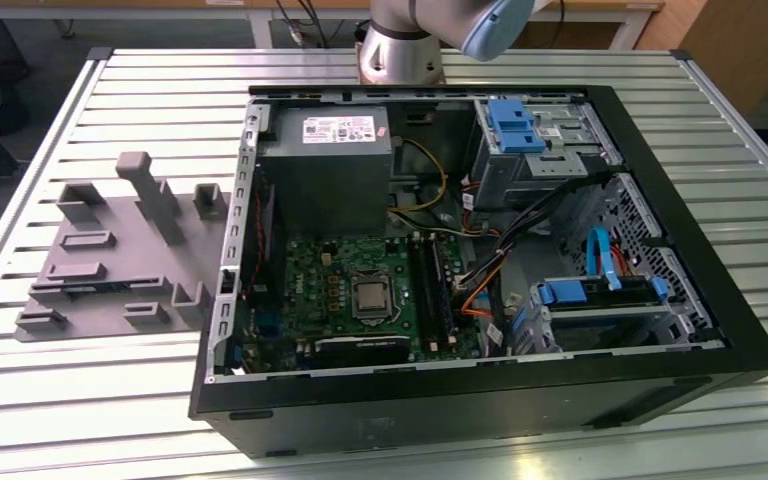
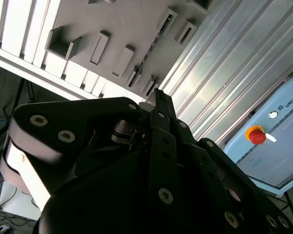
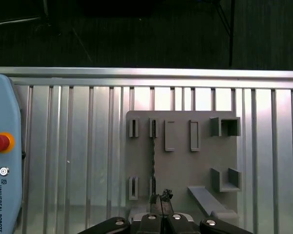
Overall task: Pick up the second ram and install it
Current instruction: 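Pick up the second ram and move it above second insertion slot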
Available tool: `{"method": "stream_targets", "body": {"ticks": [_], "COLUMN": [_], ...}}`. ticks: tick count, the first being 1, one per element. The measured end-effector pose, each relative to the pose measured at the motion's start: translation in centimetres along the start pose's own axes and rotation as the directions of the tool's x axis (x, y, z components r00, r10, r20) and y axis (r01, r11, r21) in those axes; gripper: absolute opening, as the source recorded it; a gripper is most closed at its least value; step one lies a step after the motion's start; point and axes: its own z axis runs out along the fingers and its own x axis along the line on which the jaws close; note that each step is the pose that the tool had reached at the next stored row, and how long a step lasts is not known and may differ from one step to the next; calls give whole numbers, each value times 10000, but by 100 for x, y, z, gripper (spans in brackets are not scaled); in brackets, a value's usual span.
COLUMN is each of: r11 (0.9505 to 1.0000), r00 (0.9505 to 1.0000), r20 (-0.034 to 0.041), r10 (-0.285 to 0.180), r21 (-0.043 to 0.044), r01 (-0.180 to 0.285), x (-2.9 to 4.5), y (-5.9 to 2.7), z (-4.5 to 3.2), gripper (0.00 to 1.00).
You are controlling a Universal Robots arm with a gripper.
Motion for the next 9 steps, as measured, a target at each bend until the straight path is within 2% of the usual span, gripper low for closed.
{"method": "stream_targets", "body": {"ticks": [2,6,9], "r11": [10000,9999,9993], "r00": [10000,10000,9995], "r20": [-1,3,15], "r10": [0,63,317], "r21": [4,157,208], "r01": [0,-63,-317], "x": [0,1,1], "y": [1,43,54], "z": [1,30,70], "gripper": [11,11,11]}}
